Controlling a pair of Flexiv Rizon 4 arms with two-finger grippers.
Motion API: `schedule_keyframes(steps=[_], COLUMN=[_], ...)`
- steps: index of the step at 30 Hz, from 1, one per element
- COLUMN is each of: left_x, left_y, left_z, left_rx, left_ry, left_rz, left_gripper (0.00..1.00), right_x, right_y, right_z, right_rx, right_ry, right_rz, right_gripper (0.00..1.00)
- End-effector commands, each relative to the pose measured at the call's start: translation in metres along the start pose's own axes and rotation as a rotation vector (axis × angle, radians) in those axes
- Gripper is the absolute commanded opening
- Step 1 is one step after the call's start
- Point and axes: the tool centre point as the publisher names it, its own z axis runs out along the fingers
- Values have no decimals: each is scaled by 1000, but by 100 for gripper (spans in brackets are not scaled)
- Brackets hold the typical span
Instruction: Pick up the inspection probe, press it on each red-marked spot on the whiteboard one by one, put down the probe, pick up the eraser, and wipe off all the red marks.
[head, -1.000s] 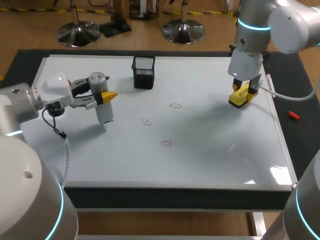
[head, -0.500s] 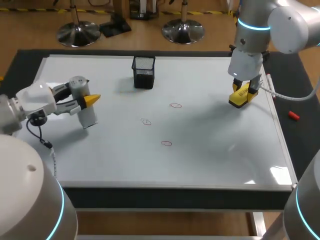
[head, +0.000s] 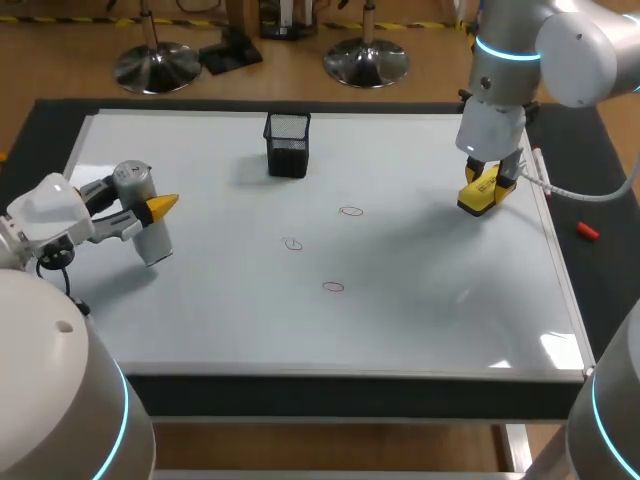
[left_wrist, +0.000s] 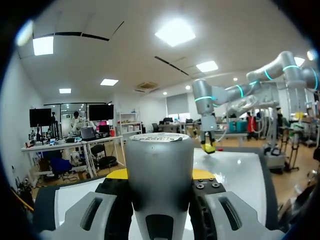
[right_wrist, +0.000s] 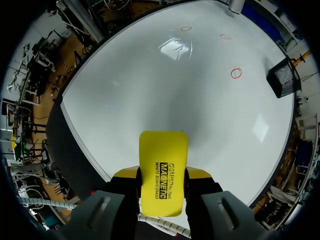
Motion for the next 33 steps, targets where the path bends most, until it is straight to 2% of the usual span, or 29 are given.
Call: schedule_keyframes(steps=[1,27,31,33], left_x=[1,-1,-1,-1], left_y=[0,0,0,0], left_z=[-3,-7,-7,-7], left_rx=[5,13,13,13], left_ry=[-56,-64,-64,-64], left_rz=[0,4,4,4], left_gripper=[0,0,0,0], right_x=[-1,-1,-5,-6], right_y=[-1,-1,21,33], right_z=[-1,-1,-5,-6], right_rx=[2,2,41,42], right_ry=[4,4,17,-2], right_rz=[-1,-1,-39,-62], right_gripper=[0,0,0,0])
